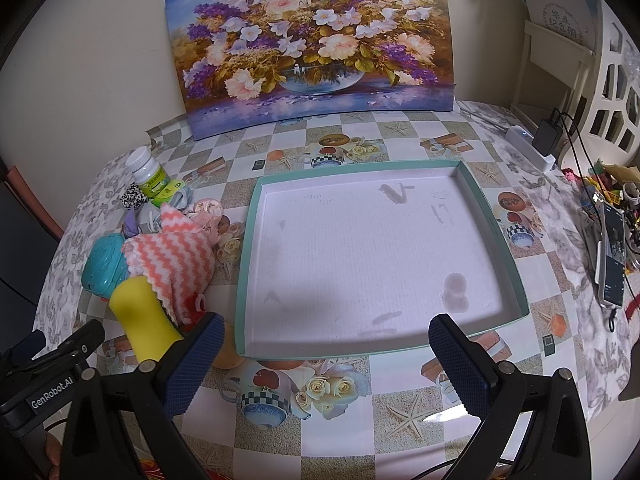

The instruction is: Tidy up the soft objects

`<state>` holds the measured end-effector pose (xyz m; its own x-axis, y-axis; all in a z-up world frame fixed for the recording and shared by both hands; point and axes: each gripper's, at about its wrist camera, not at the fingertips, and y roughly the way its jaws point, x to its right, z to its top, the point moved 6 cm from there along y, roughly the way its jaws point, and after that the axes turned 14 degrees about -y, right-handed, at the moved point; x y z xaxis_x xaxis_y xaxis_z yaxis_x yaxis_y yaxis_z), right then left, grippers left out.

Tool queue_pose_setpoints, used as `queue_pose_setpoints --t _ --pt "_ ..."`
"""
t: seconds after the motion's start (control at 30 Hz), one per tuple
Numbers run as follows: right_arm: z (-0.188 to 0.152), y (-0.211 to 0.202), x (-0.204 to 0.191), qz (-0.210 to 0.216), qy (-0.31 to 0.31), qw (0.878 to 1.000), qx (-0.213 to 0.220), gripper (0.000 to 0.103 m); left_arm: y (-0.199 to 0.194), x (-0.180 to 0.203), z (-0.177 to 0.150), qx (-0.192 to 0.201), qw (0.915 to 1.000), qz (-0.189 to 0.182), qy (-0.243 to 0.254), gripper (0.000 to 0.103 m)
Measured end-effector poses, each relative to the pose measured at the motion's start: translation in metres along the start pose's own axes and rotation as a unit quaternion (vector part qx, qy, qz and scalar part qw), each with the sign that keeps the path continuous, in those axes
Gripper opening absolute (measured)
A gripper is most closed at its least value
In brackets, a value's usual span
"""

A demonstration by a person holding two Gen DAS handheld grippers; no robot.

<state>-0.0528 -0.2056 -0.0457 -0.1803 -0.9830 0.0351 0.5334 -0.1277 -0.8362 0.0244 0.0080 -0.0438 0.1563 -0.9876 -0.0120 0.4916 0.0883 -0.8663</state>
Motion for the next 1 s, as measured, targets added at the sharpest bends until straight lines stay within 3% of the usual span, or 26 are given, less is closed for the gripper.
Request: queue_pose_setpoints --t 0.6,1.0 --pt "-0.001 0.001 -0.001 -0.001 0.0 1.0 0.0 0.103 0.004 0.002 -0.004 -0.008 1.0 -0.005 -0.001 0.103" --pt "0.002 0.018 -0.029 0.018 -0.055 0.998 -0.026 0.103 0.038 -0.005 0.0 -0.085 0.9955 -0.027 -0.033 0.103"
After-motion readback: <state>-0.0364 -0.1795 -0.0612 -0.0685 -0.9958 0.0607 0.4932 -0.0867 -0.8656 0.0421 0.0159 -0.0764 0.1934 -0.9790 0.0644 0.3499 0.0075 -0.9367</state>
